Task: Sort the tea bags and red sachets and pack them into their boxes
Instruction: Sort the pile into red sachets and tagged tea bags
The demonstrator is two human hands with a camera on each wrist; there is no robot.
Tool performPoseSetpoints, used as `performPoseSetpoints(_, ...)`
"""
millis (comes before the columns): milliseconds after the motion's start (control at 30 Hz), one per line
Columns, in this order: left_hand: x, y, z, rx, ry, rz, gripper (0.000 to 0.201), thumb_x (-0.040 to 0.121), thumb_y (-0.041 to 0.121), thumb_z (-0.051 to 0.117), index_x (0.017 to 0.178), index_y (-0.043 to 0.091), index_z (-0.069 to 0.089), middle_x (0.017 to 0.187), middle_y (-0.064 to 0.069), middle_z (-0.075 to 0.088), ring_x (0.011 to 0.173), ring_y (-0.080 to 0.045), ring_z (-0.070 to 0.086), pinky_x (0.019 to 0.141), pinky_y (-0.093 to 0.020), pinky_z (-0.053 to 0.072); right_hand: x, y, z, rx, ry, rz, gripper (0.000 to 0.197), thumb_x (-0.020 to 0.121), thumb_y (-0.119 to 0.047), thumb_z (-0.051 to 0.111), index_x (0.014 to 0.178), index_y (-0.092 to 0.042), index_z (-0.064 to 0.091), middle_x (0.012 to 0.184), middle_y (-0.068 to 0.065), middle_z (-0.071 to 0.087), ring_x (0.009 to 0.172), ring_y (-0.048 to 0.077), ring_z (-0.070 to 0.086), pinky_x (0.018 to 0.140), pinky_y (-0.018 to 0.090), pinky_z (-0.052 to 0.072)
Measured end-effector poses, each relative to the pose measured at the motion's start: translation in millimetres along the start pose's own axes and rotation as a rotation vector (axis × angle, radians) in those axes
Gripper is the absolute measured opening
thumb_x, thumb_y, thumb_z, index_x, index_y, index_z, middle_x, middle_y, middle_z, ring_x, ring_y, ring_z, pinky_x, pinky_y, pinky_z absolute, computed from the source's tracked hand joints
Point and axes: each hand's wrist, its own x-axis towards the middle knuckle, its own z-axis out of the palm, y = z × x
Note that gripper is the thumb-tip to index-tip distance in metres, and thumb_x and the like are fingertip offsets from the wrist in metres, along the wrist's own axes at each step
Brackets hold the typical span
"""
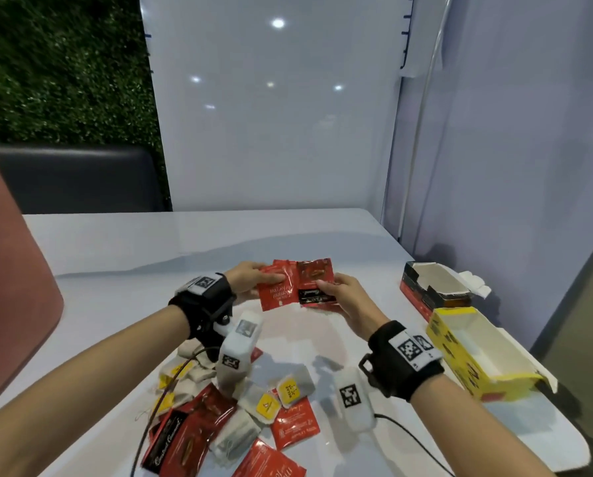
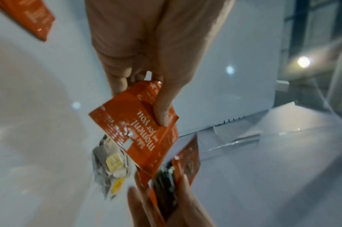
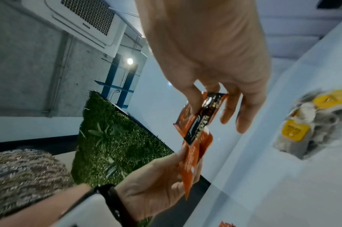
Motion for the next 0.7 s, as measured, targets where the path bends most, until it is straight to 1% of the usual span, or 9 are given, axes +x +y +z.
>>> performPoseSetpoints(67, -6.1, -1.1, -0.8, -0.152, -0.041, -0.047, 0.023, 0.093, 0.008, 0.05, 0.115, -0.001, 0.054, 0.08, -0.007, 0.069, 0.068, -0.013, 0.067, 0.056, -0.022, 0.056, 1.0, -1.9, 17.8, 0.016, 0.001, -0.037, 0.022, 0.094, -0.01, 0.051, 0.113, 0.001, 0.05, 0.105, 0.019, 0.063, 0.088, 0.028, 0.065, 0.077, 0.041, 0.057)
performPoseSetpoints(200, -21.8, -0.3, -15.4, -0.36, -0.111, -0.029, 0.041, 0.1, 0.031, 0.034, 0.115, 0.0, 0.055, 0.104, -0.016, 0.064, 0.091, -0.023, 0.064, 0.078, -0.035, 0.056, 4.7, -9.4, 54.2, -0.111, 0.058, -0.197, 0.028, 0.087, -0.011, 0.064, 0.099, -0.008, 0.039, 0.104, 0.022, 0.059, 0.064, 0.022, 0.064, 0.043, 0.027, 0.054)
performPoseSetpoints(300, -33.3, -5.0, -38.2, -0.236, -0.055, 0.031, 0.031, 0.095, 0.015, 0.046, 0.12, -0.003, 0.052, 0.107, -0.018, 0.063, 0.085, -0.019, 0.069, 0.073, -0.028, 0.058, 3.1, -21.4, 77.5, -0.192, -0.003, -0.286, 0.033, 0.086, -0.015, 0.066, 0.099, -0.01, 0.036, 0.094, 0.018, 0.056, 0.054, 0.019, 0.06, 0.036, 0.024, 0.05)
performPoseSetpoints(400, -41.1, -7.6, -71.2, -0.12, 0.075, 0.057, 0.02, 0.094, 0.003, 0.046, 0.112, 0.004, 0.054, 0.098, -0.012, 0.062, 0.073, -0.013, 0.069, 0.063, -0.025, 0.058, 1.0, -27.8, 90.0, -0.31, -0.173, -0.292, 0.029, 0.091, -0.023, 0.059, 0.104, -0.009, 0.037, 0.08, 0.015, 0.058, 0.047, 0.02, 0.055, 0.038, 0.026, 0.049)
performPoseSetpoints(467, -44.0, -2.9, -97.4, 0.022, 0.209, 0.07, 0.015, 0.092, -0.001, 0.047, 0.102, 0.009, 0.054, 0.095, -0.008, 0.059, 0.077, -0.015, 0.063, 0.066, -0.027, 0.054, 2.9, -23.3, 86.7, -0.533, -0.274, -0.276, 0.026, 0.093, -0.027, 0.055, 0.104, -0.009, 0.04, 0.075, 0.011, 0.06, 0.051, 0.02, 0.056, 0.042, 0.026, 0.048)
performPoseSetpoints(533, -40.4, -5.3, -132.0, 0.197, 0.32, 0.071, 0.022, 0.089, -0.005, 0.051, 0.108, 0.007, 0.053, 0.095, -0.009, 0.057, 0.08, -0.019, 0.057, 0.068, -0.027, 0.052, 8.7, -11.6, 80.5, -0.786, -0.342, -0.22, 0.019, 0.093, -0.024, 0.056, 0.099, -0.008, 0.048, 0.077, 0.011, 0.062, 0.058, 0.023, 0.061, 0.051, 0.032, 0.055)
performPoseSetpoints(600, -34.4, -13.7, -165.6, 0.435, 0.401, 0.052, 0.036, 0.084, -0.004, 0.06, 0.118, 0.006, 0.053, 0.102, -0.014, 0.06, 0.092, -0.03, 0.059, 0.082, -0.033, 0.051, 16.5, 2.4, 78.0, -0.964, -0.392, -0.113, 0.023, 0.093, -0.022, 0.057, 0.099, 0.001, 0.056, 0.084, 0.016, 0.066, 0.069, 0.031, 0.066, 0.064, 0.039, 0.058)
performPoseSetpoints(667, -28.2, -21.6, -185.8, 0.652, 0.507, 0.012, 0.048, 0.078, 0.001, 0.069, 0.122, 0.012, 0.056, 0.114, -0.017, 0.062, 0.107, -0.034, 0.058, 0.096, -0.038, 0.045, 25.6, 16.1, 81.1, -1.01, -0.435, 0.011, 0.034, 0.093, -0.023, 0.056, 0.105, 0.01, 0.058, 0.087, 0.019, 0.065, 0.071, 0.033, 0.065, 0.064, 0.037, 0.056)
performPoseSetpoints(700, -25.9, -24.2, -189.7, 0.702, 0.572, -0.004, 0.052, 0.076, 0.002, 0.072, 0.124, 0.014, 0.055, 0.116, -0.018, 0.062, 0.109, -0.035, 0.057, 0.097, -0.038, 0.044, 29.1, 21.4, 85.1, -1.027, -0.452, 0.045, 0.039, 0.093, -0.024, 0.056, 0.108, 0.011, 0.058, 0.086, 0.019, 0.063, 0.069, 0.031, 0.063, 0.061, 0.035, 0.055)
